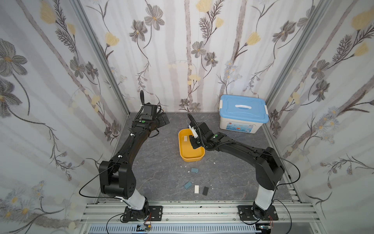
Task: Put the eraser in the storage box
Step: Place the eraser in the storage box.
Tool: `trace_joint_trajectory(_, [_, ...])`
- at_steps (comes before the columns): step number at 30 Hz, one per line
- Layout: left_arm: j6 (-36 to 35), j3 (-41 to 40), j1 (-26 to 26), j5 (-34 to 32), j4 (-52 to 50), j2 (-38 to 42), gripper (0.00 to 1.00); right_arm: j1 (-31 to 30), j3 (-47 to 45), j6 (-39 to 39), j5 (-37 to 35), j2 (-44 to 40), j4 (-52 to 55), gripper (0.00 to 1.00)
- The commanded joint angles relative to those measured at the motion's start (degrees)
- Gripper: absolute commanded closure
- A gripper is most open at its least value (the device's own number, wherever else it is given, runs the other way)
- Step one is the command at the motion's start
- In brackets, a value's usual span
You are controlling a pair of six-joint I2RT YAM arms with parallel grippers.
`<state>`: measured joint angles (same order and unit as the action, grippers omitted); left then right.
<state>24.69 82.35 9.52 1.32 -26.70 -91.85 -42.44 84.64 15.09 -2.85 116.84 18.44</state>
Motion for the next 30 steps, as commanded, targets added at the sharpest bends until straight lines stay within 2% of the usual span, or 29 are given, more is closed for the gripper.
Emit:
trace_joint_trajectory(1, [0.9,2.7,-0.6,0.3,1.5,-1.0,0.0,1.2,2.6,-0.2,0.5,3.3,-1.5,0.73])
trace_joint_trajectory(19, [0.7,5.3,-1.5,2.9,2.7,-3.8,0.0,5.1,13.3,2.3,-2.7,16.6,0.3,0.71])
trace_joint_trajectory(30, [0.5,5.2,-1.9,3.4,2.9,-4.2,0.0,5.5,16.9,4.1,-6.1,20.9,1.8,0.71])
